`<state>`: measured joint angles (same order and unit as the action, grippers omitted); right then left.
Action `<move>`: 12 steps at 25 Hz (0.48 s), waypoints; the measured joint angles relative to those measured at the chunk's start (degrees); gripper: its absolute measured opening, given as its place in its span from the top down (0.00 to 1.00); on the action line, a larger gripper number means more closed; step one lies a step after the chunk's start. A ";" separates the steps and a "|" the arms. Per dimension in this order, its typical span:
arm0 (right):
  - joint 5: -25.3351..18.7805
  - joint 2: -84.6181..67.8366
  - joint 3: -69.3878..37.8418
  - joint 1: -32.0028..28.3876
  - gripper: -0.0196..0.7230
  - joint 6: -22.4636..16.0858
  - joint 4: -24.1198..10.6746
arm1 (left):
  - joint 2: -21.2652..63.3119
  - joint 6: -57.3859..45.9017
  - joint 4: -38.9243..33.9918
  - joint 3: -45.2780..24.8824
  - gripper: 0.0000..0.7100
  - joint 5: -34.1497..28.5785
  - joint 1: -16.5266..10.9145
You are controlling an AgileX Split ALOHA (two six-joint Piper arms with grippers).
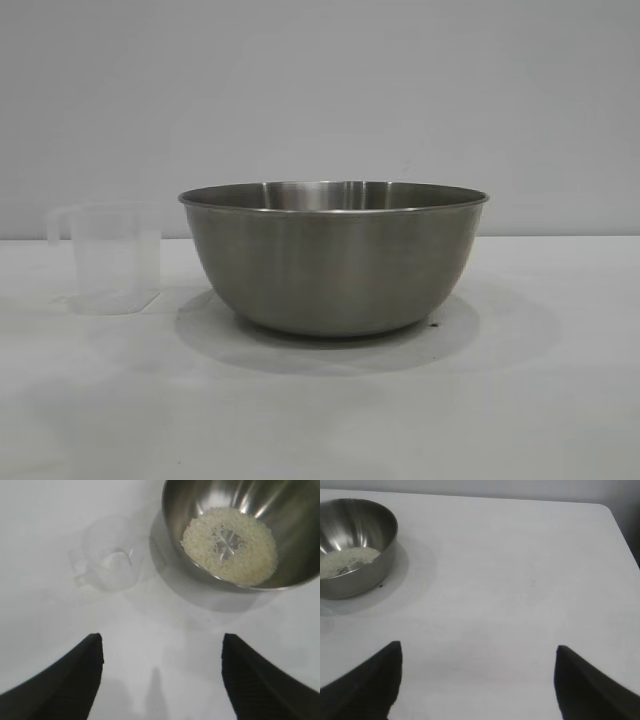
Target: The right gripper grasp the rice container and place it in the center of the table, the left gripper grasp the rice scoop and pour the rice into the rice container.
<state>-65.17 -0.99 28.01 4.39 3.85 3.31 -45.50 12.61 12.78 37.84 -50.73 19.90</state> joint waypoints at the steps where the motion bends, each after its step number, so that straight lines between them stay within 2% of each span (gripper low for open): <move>1: 0.00 0.00 0.00 0.00 0.18 0.00 0.00 | 1.92 0.00 -0.73 0.00 0.35 -2.26 0.00; 6: 0.00 0.00 0.00 0.00 0.18 0.00 0.00 | 12.61 -1.83 -1.97 0.00 0.35 -11.30 0.00; 12: 0.00 0.00 0.00 0.00 0.18 0.00 0.00 | 26.69 -3.56 -6.09 -0.14 0.35 -15.85 0.00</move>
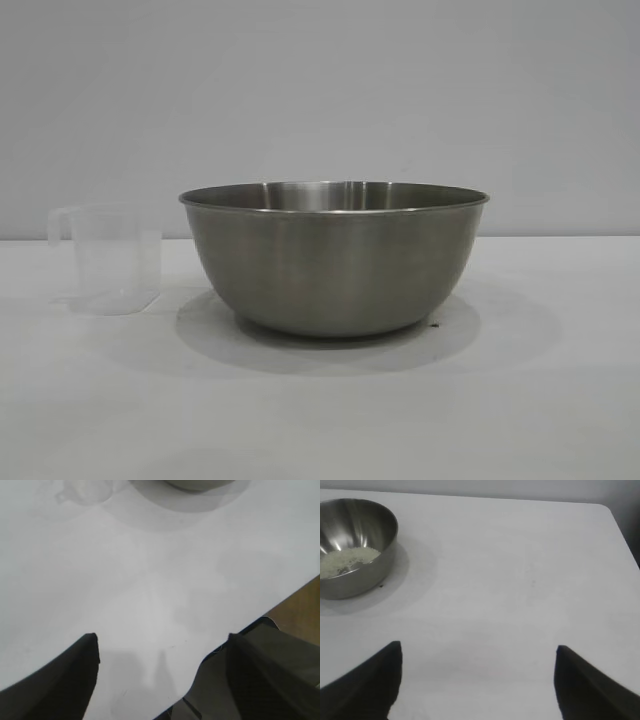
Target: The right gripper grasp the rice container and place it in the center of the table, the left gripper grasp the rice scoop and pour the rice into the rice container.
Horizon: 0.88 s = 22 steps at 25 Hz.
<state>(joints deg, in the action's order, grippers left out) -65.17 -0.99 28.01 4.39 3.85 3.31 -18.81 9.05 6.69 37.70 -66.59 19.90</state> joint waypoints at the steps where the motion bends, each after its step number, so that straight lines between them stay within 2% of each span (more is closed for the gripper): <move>1: 0.00 0.00 0.00 0.00 0.18 0.00 0.00 | 2.19 -0.06 -0.90 -0.44 0.35 -0.51 0.00; 7: 0.00 0.00 0.00 0.00 0.18 0.00 0.00 | 12.96 -1.37 -3.25 -6.72 0.35 -2.32 0.00; 10: 0.00 0.00 0.00 0.00 0.18 0.00 0.00 | 16.81 -1.48 -4.45 -7.93 0.35 -0.92 0.00; 13: 0.00 0.00 0.00 0.00 0.18 0.00 0.00 | 18.40 -1.48 -5.77 -9.10 0.35 1.66 0.00; 22: 0.00 0.00 0.00 0.00 0.18 0.00 0.00 | 18.65 -1.48 -6.20 -9.89 0.35 2.26 0.00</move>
